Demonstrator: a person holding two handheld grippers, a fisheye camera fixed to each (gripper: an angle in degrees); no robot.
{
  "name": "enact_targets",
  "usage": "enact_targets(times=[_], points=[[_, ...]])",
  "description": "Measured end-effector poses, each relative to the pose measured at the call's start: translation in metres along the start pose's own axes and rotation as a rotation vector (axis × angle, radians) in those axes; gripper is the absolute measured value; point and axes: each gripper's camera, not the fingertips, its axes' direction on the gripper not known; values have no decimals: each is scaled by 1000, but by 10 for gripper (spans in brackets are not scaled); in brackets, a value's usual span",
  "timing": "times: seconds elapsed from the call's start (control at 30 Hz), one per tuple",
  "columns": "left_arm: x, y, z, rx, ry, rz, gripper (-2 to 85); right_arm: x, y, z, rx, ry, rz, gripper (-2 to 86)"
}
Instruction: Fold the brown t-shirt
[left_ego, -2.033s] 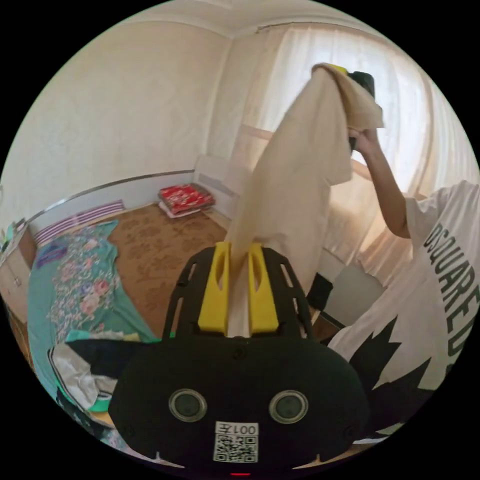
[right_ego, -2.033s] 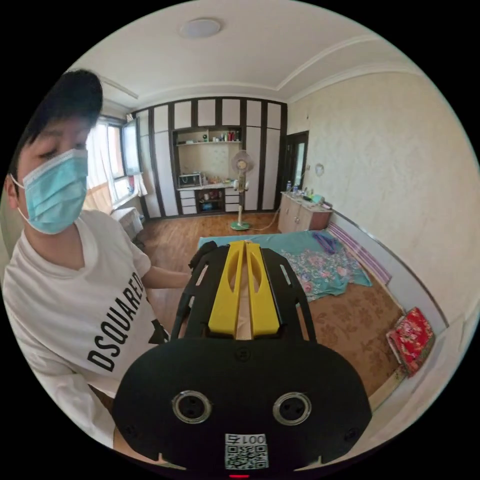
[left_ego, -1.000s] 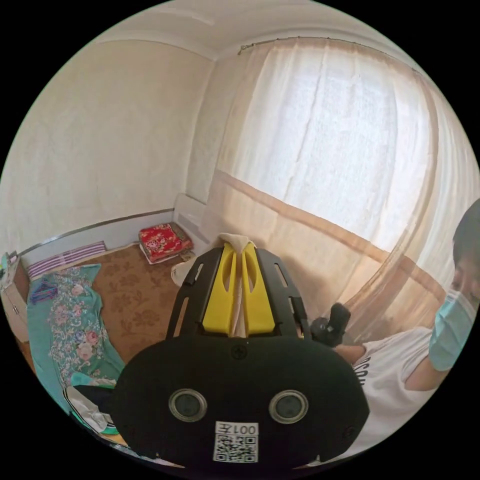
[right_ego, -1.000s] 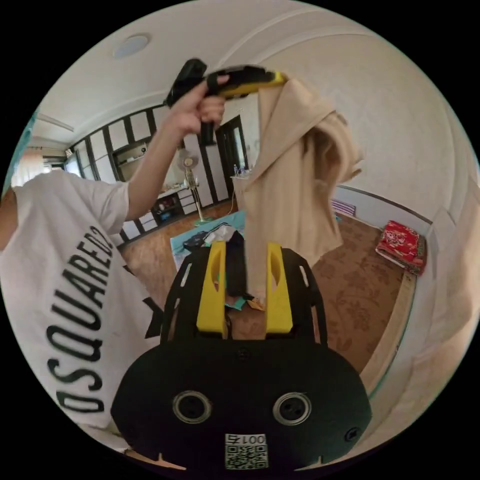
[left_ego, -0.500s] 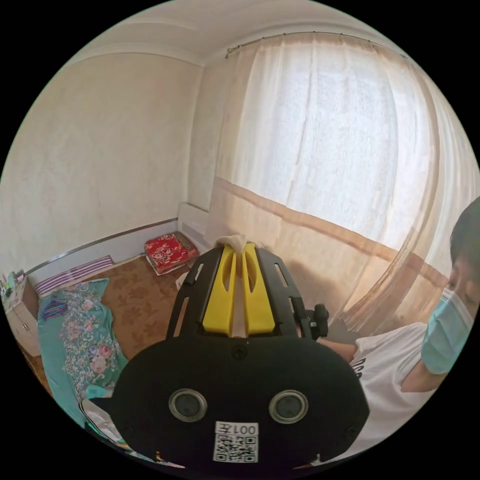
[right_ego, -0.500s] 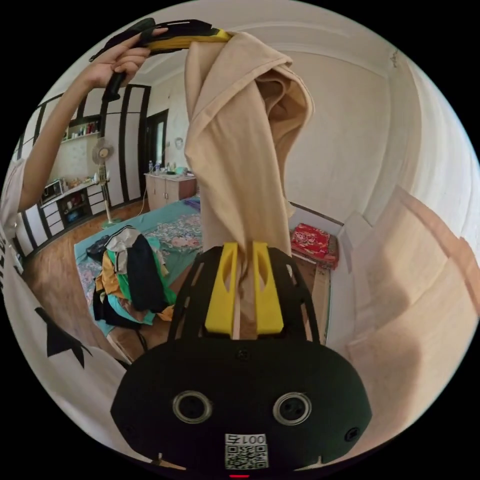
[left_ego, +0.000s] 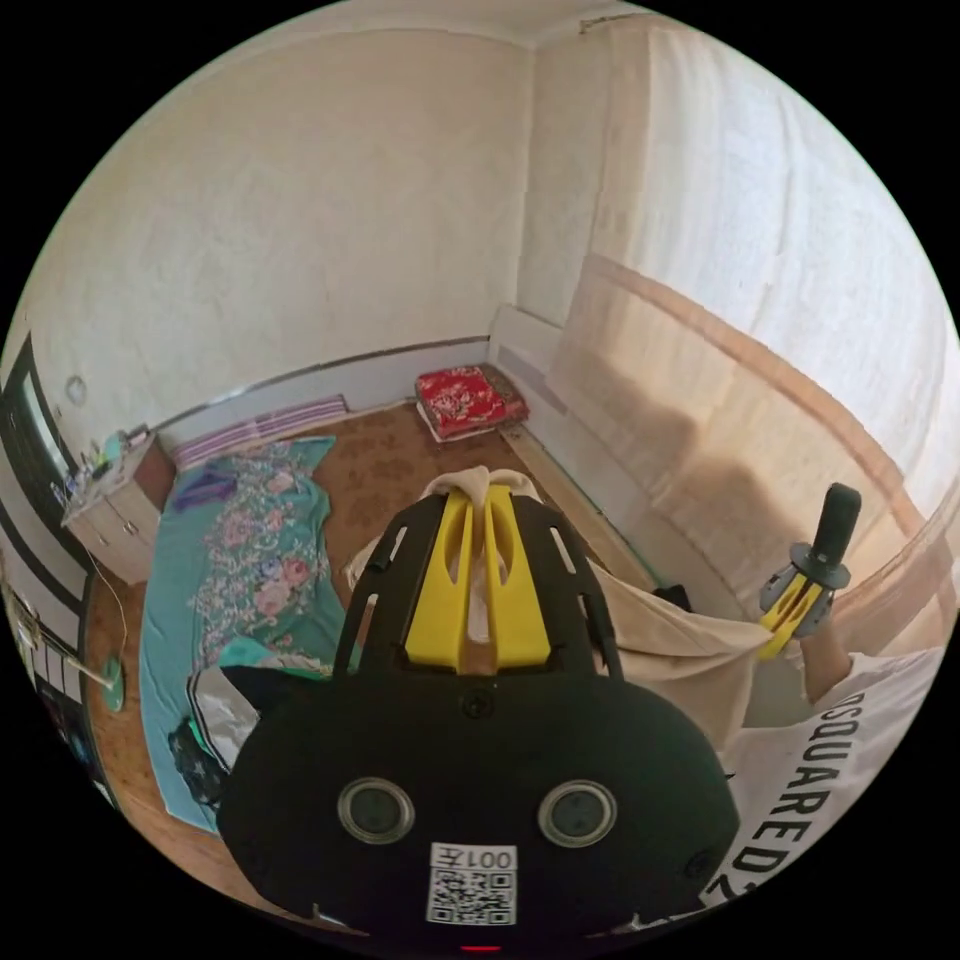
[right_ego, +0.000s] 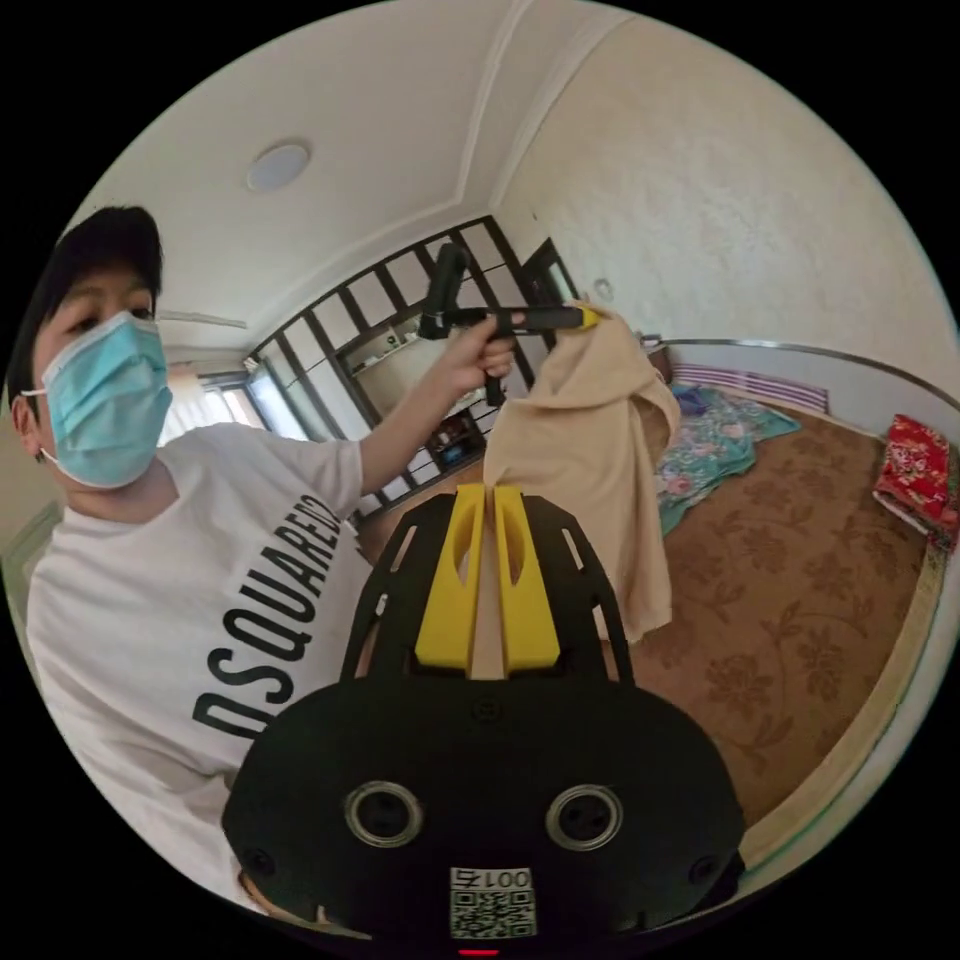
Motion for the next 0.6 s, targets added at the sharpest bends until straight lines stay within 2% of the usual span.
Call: enact_targets(times=[0.1, 0.3, 0.5, 0.6], points=[[-17, 16, 14, -6, 66, -69, -9, 8, 4, 9, -65, 1, -7, 11], [-42, 44, 15, -10, 128, -72, -9, 3, 17, 26, -253, 244, -78, 10], [-47, 59, 14, -8, 90, 42, -9, 18, 25, 27, -217, 131, -55, 6], [-46, 65, 17, 10, 114, 93, -9, 25, 26, 32, -202, 151, -49, 4]])
